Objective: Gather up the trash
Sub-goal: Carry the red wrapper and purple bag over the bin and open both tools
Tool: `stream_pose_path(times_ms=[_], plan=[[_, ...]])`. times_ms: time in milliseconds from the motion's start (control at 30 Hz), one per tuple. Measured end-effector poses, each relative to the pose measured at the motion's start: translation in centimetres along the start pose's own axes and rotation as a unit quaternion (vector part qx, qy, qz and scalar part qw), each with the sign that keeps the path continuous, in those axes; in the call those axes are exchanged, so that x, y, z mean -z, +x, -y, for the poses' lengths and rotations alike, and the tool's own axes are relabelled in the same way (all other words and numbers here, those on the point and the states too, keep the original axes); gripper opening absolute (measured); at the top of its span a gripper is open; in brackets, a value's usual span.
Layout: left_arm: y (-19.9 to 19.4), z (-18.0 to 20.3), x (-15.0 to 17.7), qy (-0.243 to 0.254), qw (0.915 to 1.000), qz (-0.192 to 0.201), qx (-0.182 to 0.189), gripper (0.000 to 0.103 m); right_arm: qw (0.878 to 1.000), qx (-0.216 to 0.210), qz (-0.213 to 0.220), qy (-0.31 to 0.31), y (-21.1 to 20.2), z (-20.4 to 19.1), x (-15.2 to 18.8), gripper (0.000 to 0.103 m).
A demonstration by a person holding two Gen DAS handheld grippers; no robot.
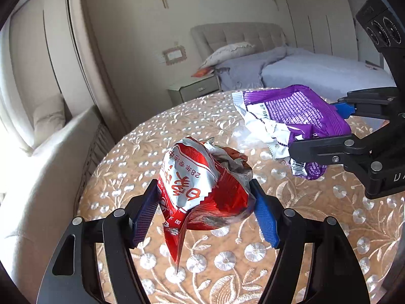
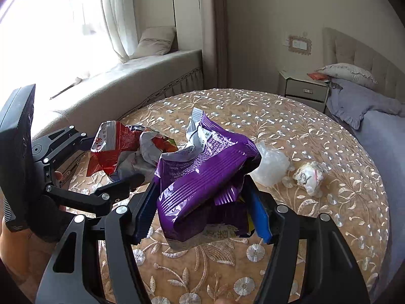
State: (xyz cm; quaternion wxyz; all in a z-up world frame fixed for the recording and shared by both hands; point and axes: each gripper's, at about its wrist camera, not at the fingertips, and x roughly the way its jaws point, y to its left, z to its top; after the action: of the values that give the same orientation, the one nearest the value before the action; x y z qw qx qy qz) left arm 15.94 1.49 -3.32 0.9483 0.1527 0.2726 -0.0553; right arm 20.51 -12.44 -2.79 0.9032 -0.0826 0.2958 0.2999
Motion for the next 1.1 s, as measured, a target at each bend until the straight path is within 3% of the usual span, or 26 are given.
stream_pose_path(times_ms=[300, 600, 833, 1100], plan=[[-3.7, 6.3, -0.7, 0.039, 0.9976, 0.03, 0.048, 0.069, 0.999, 0.039, 0.027, 0.022, -7.1, 2.0, 4.2, 0.066], [-5.2, 14.9, -1.2, 0.093, 0.9879, 0.048, 0.115, 0.069, 0.992, 0.103, 0.039, 0.066, -13.9, 6.2, 9.7, 0.066], [-6.5, 22.9, -1.0, 0.155, 0.966, 0.063, 0.197, 0.069, 0.982, 0.155, 0.034, 0.105, -19.3, 10.0, 15.9, 0.066], [-5.2, 33.5, 0.4, 0.232, 0.9277, 0.046, 0.289, 0.069, 0.965, 0.22, -0.003, 0.144, -23.4, 14.2, 23.6, 0.067]])
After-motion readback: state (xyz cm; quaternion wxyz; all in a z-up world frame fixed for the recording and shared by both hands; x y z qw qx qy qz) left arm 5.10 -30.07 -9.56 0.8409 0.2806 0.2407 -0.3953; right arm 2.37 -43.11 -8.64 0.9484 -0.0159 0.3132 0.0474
